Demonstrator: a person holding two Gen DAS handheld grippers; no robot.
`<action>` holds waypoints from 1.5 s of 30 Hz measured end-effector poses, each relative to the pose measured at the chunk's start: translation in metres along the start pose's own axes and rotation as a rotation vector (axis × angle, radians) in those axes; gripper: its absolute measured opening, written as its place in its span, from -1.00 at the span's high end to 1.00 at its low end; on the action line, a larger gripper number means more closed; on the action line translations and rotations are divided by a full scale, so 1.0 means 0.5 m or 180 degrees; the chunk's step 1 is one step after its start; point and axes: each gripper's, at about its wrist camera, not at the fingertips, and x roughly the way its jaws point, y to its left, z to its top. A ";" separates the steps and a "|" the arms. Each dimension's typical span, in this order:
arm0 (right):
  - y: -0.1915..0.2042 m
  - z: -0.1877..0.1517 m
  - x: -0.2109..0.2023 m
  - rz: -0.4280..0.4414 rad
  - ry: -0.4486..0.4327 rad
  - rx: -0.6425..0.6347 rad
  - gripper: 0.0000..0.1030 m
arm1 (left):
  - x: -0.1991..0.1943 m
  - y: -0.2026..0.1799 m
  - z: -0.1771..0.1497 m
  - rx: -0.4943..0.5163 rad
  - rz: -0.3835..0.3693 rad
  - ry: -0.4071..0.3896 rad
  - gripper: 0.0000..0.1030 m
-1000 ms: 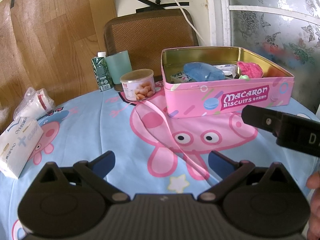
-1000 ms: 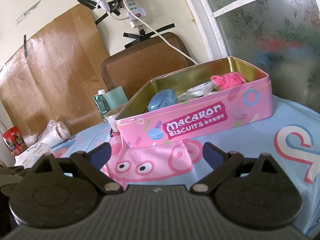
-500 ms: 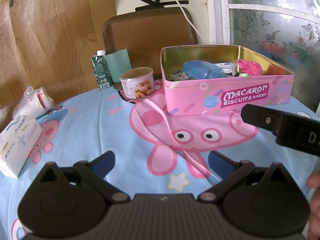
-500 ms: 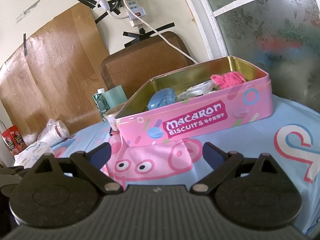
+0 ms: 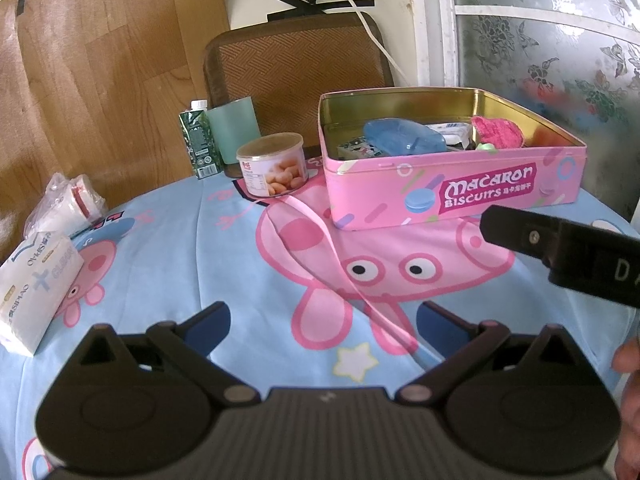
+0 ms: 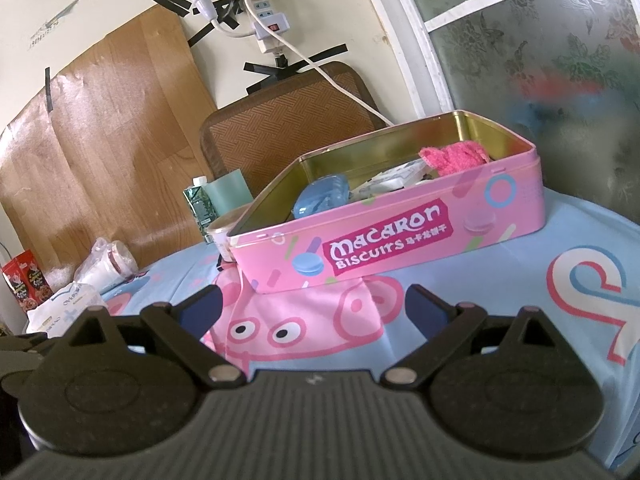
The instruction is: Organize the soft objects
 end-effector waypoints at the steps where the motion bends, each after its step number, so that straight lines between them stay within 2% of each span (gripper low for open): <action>1: 0.001 0.002 0.001 0.0003 0.0002 -0.0001 -0.93 | 0.000 0.000 0.000 0.0000 0.0000 0.0000 -1.00; 45: 0.005 -0.002 -0.003 -0.0072 0.0027 0.0049 -0.99 | 0.000 -0.003 -0.001 0.0013 0.0005 0.0001 -1.00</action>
